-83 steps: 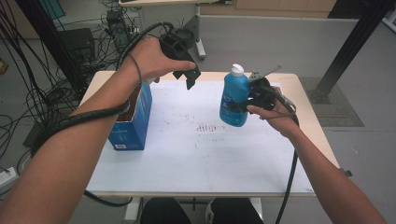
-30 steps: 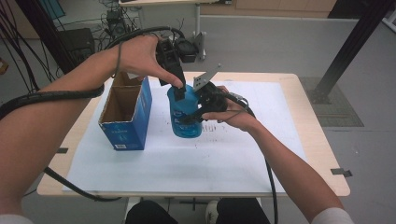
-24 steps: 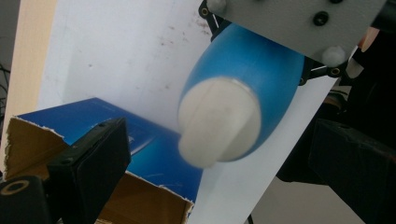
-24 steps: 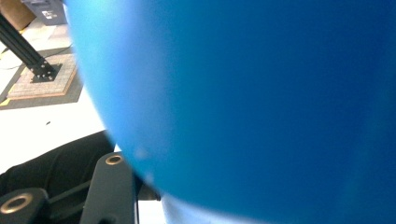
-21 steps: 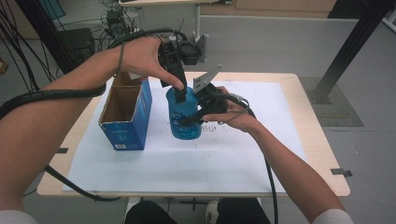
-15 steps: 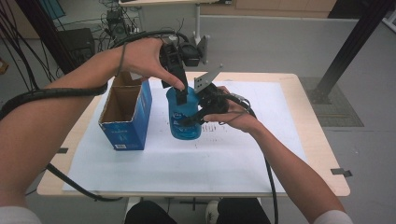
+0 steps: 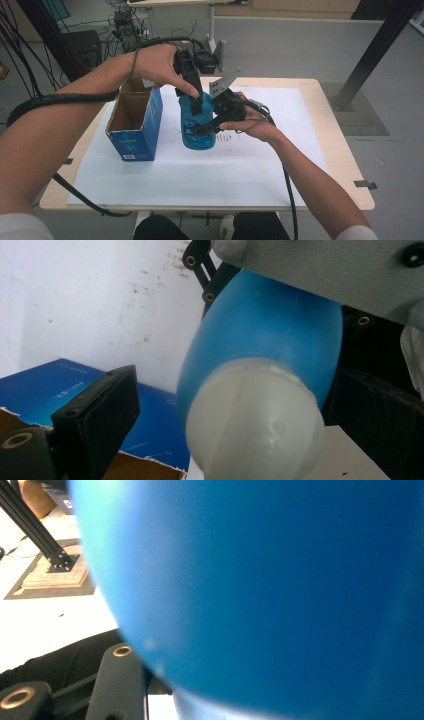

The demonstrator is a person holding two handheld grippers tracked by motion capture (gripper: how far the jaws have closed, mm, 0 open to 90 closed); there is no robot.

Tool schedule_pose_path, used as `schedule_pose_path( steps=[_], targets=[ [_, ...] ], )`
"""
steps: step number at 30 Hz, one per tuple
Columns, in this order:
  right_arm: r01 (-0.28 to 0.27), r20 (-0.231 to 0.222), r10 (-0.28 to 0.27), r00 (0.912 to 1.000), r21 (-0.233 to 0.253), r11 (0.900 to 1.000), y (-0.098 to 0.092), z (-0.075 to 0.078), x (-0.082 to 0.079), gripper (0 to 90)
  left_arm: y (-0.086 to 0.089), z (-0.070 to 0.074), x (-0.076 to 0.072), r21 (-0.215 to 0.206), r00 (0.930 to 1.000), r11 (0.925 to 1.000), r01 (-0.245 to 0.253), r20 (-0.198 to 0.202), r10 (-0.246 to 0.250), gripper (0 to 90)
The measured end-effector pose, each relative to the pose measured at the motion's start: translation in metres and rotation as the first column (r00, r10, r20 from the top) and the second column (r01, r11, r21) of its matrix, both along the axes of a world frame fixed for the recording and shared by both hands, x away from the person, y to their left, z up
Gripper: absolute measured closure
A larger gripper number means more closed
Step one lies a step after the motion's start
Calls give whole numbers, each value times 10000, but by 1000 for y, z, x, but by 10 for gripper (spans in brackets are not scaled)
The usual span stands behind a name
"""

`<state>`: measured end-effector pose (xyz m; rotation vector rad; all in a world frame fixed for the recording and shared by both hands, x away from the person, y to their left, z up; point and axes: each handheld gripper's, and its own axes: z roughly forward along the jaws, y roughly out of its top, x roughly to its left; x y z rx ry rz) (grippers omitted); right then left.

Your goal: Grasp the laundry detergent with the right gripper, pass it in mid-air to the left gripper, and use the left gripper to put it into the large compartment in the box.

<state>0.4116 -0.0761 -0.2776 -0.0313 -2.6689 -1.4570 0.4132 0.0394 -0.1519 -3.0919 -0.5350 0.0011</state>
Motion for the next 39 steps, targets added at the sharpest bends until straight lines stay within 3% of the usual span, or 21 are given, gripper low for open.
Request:
schedule_pose_path(
  steps=[15, 39],
  targets=[
    [-119, 122, 116, 9999, 260, 9996, 3, 1, 2, 440, -1, -2, 3, -27, 9999, 10000, 91, -131, -92, 60],
    [-6, 234, 3, 9997, 144, 9999, 2, 2, 0, 440, -5, 0, 0, 5, 9998, 9999, 123, -155, -123, 61]
  ],
)
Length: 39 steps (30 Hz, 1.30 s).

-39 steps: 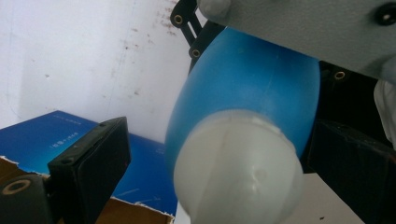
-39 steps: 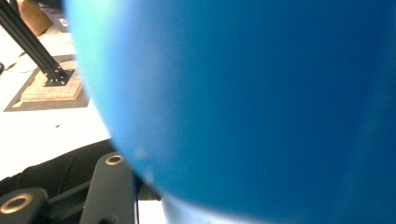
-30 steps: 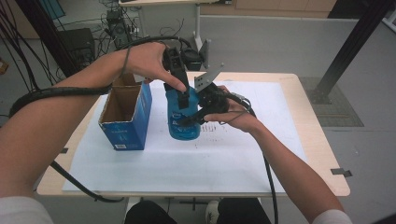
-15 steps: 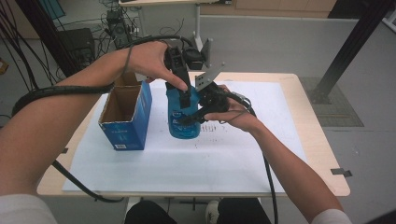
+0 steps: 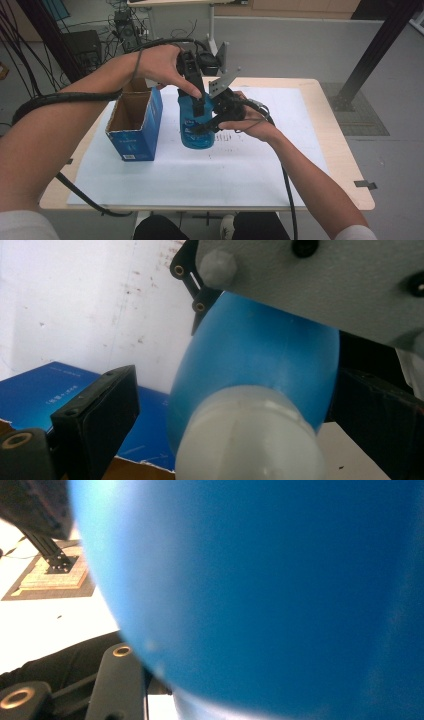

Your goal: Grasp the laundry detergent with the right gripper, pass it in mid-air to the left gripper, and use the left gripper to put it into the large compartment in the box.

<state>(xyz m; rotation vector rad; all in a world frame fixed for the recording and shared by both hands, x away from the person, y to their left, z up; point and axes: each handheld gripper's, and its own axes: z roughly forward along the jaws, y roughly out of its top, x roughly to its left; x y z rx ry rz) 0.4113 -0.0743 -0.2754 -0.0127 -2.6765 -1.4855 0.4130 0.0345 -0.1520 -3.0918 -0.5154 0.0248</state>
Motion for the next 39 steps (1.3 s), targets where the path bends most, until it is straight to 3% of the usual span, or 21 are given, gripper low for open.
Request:
schedule_pose_path(
  steps=[8, 18, 22, 28, 35, 38, 39],
  targets=[
    [223, -93, -222, 9997, 61, 9997, -2, 3, -1, 440, 2, 2, -1, -74, 10000, 10000, -66, 44, 66, 61],
    [119, -13, -119, 9999, 80, 9999, 1, 5, -2, 440, 2, 2, -3, -81, 10000, 9999, -76, 63, 76, 62],
    [156, -230, -157, 9996, -9, 9999, 1, 6, -4, 440, 3, 3, -4, -85, 9999, 9999, -63, 98, 64, 62],
    [54, -44, -54, 10000, 86, 9999, 2, 6, -2, 439, 4, 3, -4, -99, 9999, 9999, -73, 115, 74, 61],
    [198, -385, -201, 9991, -96, 9998, 1, 7, -5, 439, 4, 3, -5, -47, 10000, 10000, 24, 89, -24, 63],
    [175, -351, -178, 9992, -65, 9998, 0, 7, -5, 439, 4, 3, -5, -126, 9999, 9999, -71, 104, 72, 62],
    [66, -77, -65, 9999, 119, 9999, 1, 7, -3, 439, 4, 4, -5, -80, 10000, 10000, 17, 85, -16, 62]
  ],
)
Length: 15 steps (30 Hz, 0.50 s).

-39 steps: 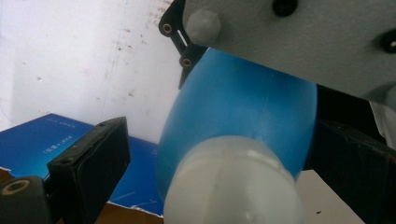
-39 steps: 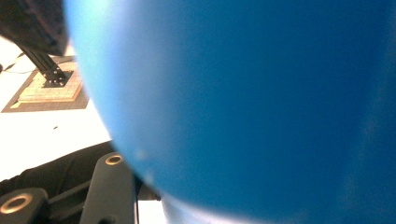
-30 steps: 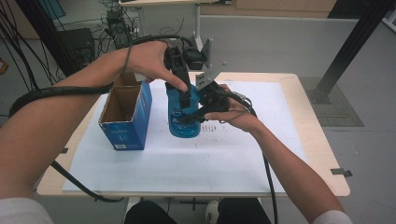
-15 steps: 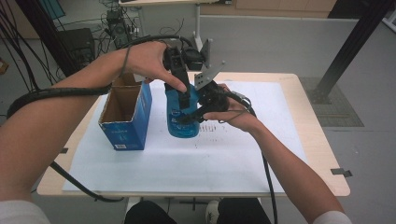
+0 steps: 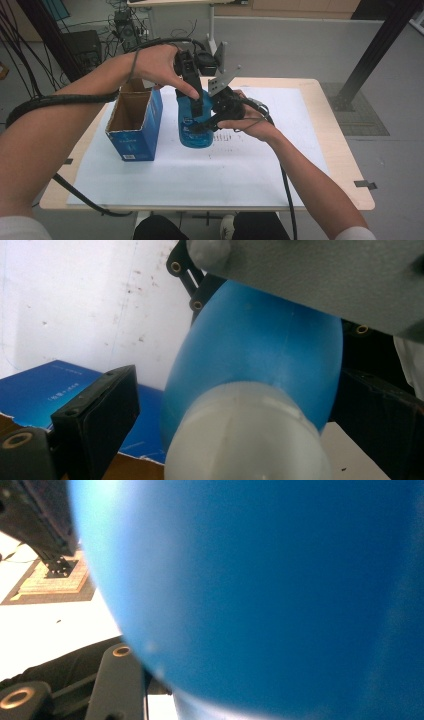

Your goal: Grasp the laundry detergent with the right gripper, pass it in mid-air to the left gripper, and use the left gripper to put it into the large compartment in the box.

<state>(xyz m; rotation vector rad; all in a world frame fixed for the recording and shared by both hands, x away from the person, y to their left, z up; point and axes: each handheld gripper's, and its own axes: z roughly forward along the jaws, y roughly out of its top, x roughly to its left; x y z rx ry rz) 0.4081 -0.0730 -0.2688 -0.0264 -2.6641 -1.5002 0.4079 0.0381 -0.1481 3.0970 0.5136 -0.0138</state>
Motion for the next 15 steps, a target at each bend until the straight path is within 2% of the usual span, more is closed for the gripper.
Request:
schedule_pose_path(
  steps=[15],
  targets=[
    [-7, -42, 7, 10000, 38, 10000, -2, 1, 0, 439, -2, 2, -1, -69, 10000, 10000, -32, 67, 33, 63]
  ],
)
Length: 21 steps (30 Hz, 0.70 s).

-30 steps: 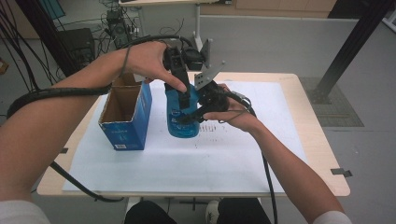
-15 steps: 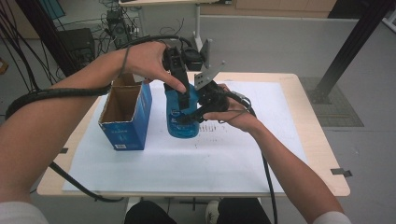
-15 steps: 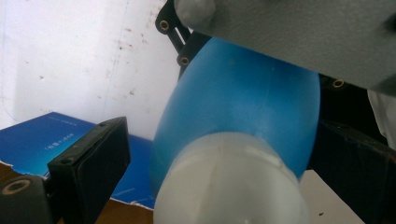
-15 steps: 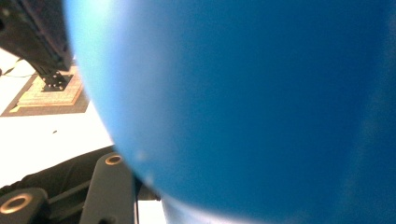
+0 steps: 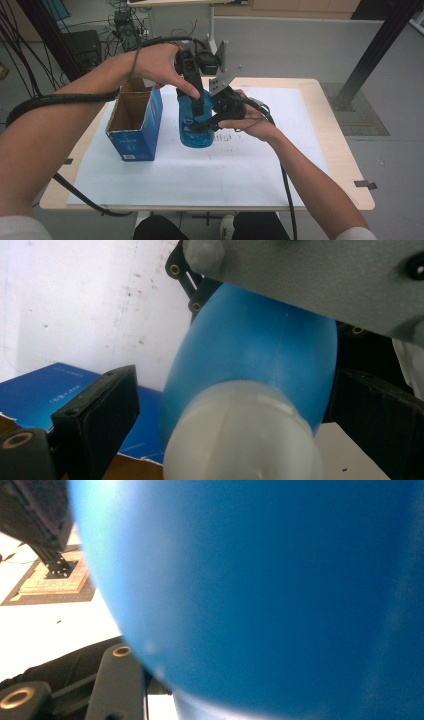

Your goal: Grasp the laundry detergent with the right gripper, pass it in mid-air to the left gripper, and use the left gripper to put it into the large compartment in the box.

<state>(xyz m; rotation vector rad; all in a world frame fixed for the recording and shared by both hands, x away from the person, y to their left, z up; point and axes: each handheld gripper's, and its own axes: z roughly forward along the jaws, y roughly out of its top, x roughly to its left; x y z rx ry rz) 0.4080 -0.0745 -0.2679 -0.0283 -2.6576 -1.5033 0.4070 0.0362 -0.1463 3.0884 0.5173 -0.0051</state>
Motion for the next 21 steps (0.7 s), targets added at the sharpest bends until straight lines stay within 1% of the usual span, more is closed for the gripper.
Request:
schedule_pose_path(
  steps=[3, 11, 12, 18, 21],
  targets=[
    [19, 53, -19, 10000, 18, 10000, 0, 0, 0, 439, 0, 0, 1, 58, 10000, 9999, 90, -39, -90, 63],
    [2, 14, -2, 10000, 18, 10000, 0, 0, 0, 439, 1, -1, 0, 51, 10000, 10000, -1, -27, 1, 63],
    [3, 17, -3, 10000, 25, 10000, 0, 0, 0, 439, 1, 0, 1, 108, 9999, 9999, 90, -57, -90, 63],
    [-3, 56, 3, 10000, 58, 10000, 0, 1, 0, 439, 0, -1, 1, 123, 9999, 9999, 114, -79, -113, 63],
    [-11, 31, 11, 10000, -3, 10000, 0, 0, 0, 439, 1, -1, 0, 55, 10000, 10000, 0, -35, 1, 64]
  ],
)
